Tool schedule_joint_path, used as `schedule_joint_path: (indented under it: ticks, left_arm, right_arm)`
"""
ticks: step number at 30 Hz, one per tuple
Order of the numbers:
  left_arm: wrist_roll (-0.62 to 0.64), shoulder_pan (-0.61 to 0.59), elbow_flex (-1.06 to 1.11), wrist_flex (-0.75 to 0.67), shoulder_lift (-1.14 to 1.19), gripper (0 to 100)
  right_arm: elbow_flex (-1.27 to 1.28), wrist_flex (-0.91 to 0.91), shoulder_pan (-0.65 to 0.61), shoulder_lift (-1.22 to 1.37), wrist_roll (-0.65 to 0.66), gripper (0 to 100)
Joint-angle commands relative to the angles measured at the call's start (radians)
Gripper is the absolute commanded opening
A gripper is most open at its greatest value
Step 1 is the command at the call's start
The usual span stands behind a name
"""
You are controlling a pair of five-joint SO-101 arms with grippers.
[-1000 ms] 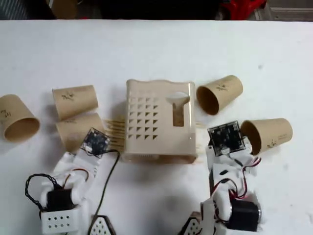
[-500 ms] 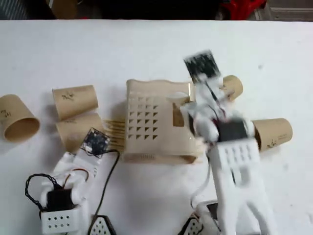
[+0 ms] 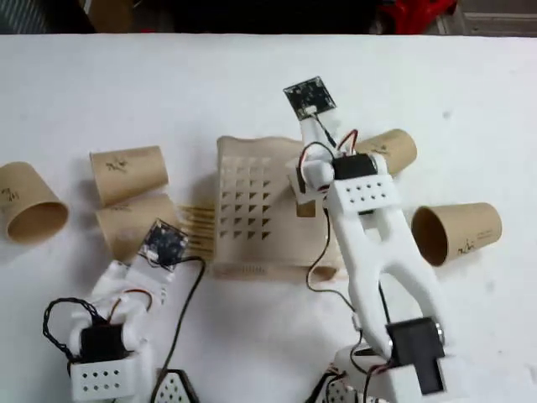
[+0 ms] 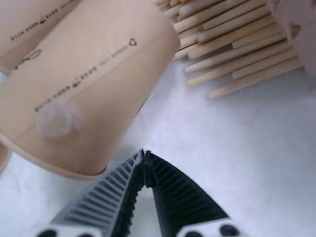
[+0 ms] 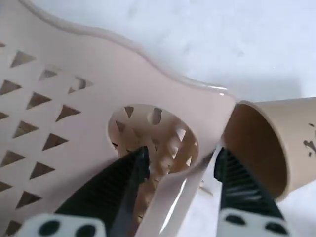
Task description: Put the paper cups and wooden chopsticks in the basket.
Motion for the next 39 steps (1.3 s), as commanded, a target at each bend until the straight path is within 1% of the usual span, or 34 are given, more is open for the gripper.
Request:
schedule_joint_path:
  ticks: [1,6,8,11,12,14,16,20,24,28,34,39]
  left_arm:
    - [-0.005,-0.004,-0.002,0.012,0.010,3]
    - [-0.005,-0.004,-0.002,0.012,0.010,3]
    - [-0.005,-0.004,-0.002,0.012,0.010,3]
    - [-0.005,-0.004,-0.002,0.012,0.010,3]
    - [-0.005,-0.004,-0.002,0.012,0.010,3]
    - [-0.005,-0.004,-0.002,0.012,0.010,3]
    - [-0.005,-0.004,-0.002,0.012,0.010,3]
    - [-0.005,-0.004,-0.002,0.012,0.010,3]
    - [-0.005,-0.004,-0.002,0.012,0.010,3]
    - [-0.005,-0.004,-0.002,0.012,0.010,3]
    - [-0.005,-0.004,-0.002,0.012,0.010,3]
    - [-0.005,-0.004,-0.002,0.012,0.010,3]
  right_arm:
    - [-0.054,-0.058,0.013,0.024,-0.003,22.4]
    - [-0.054,-0.087,0.018,0.062,-0.003,21.4]
    - [-0.054,-0.087,0.033,0.076,-0.003,16.0]
    - [-0.051,-0.101,0.059,0.101,-0.003,3.3]
    - [-0.049,-0.110,0.068,0.110,-0.003,0.8]
    - [-0.049,-0.114,0.085,0.125,-0.011,3.2]
    - [-0.052,-0.114,0.097,0.128,-0.012,1.4]
    - [-0.055,-0.110,0.111,0.065,-0.014,1.6]
    - [-0.055,-0.062,0.108,-0.079,-0.077,1.6]
    - [-0.055,0.025,0.104,-0.263,-0.098,1.6]
    - [-0.051,0.134,0.099,-0.524,-0.104,1.6]
    - [-0.049,0.177,0.101,-0.668,-0.104,1.5]
